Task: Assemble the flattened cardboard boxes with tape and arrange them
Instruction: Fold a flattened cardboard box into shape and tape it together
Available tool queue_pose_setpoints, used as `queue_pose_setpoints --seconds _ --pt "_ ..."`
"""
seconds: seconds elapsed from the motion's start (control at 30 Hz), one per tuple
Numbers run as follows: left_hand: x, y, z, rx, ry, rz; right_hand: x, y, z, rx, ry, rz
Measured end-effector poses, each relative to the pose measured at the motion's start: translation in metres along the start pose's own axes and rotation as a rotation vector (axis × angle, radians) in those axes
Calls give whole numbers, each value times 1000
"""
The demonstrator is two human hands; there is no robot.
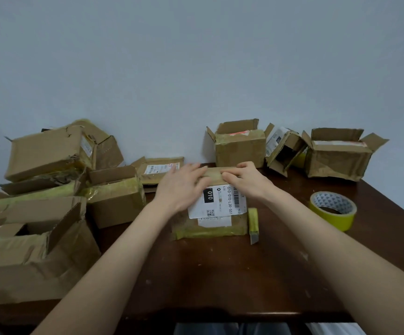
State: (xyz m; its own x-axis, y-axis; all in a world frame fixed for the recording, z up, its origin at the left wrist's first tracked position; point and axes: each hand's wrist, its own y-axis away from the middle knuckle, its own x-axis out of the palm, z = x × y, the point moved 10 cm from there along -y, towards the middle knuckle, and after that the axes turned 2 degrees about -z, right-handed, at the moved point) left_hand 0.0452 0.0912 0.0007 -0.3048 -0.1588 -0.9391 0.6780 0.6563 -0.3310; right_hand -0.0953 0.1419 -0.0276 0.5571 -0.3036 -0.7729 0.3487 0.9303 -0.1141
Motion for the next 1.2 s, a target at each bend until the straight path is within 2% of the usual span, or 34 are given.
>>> queue_pose_setpoints --seconds 0.1,0.17,0.3,0.37,0.43,0.5,0.63,0.73,0.87,0.93,1.0,1.1,1.2 --pt "16 4 -16 14 -150 73 2 8 6 -54 -77 14" --pt "16 3 -11 -9 -129 106 -12 17 -4 -58 -120 -75" --pt "18 1 -8 -26 -95 163 -58 45 -77 237 89 -288" --pt "15 2 -12 -7 -107 150 -74 63 -110 393 219 -280" --pt "13 5 -16 45 -140 145 -79 80 -135 521 368 -189" --pt "10 9 -21 104 -170 122 -74 89 -151 551 484 -103" --pt "9 7 -23 180 -267 -19 -73 86 -140 407 482 -194" --pt "38 5 -15 195 -334 74 -75 76 -116 331 366 -248" --pt "54 15 -8 198 -188 46 -82 52 -71 99 -6 -332" --pt "53 19 -10 237 -145 32 -87 41 -33 -56 -208 -311" --pt "50 22 -11 254 -117 25 -85 30 9 -175 -311 -244" --pt "40 21 2 119 123 10 -66 3 49 -205 -316 -135" --pt "36 12 41 -211 709 -41 -31 -22 59 -156 -285 3"
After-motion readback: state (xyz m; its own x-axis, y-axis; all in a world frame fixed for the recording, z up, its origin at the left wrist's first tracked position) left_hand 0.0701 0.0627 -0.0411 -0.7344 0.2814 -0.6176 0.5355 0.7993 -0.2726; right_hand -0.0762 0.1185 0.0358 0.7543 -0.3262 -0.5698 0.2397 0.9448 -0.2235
